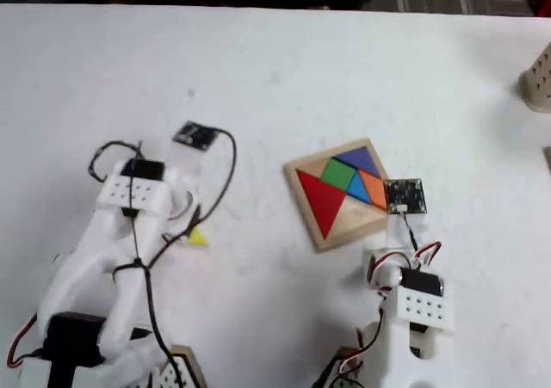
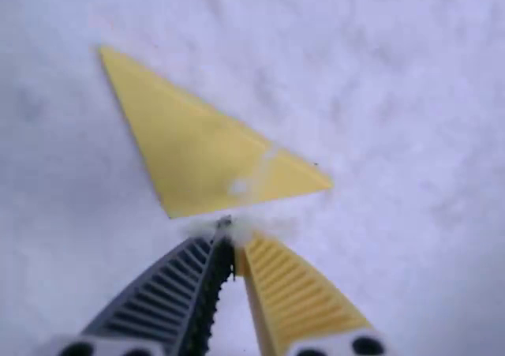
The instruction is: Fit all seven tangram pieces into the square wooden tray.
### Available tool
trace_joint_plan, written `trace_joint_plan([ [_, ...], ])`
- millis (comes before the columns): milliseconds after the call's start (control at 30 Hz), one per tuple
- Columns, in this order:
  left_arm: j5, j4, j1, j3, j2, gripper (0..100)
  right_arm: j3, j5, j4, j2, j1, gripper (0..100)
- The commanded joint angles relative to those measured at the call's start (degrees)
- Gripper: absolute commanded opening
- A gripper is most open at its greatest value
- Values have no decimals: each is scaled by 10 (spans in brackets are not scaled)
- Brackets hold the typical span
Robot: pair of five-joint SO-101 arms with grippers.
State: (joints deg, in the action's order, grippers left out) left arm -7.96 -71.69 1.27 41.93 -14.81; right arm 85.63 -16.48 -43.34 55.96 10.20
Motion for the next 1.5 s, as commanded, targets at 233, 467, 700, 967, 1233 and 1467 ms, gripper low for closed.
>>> trace_joint_plan([
  [233,53,155,-87,45,0,24,-4,-5,10,15,-2,21],
  [467,71,136,-76,51,0,143,-4,-6,10,15,-2,21],
  [700,131,140,-126,69,0,313,-4,-29,7,15,-2,19],
  [967,164,158,-131,64,50,306,-4,-30,7,15,-2,20],
  [1233,168,112,-127,-11,143,306,-4,-31,7,15,-2,20],
  [1467,193,113,-95,-12,145,306,-4,-31,7,15,-2,20],
])
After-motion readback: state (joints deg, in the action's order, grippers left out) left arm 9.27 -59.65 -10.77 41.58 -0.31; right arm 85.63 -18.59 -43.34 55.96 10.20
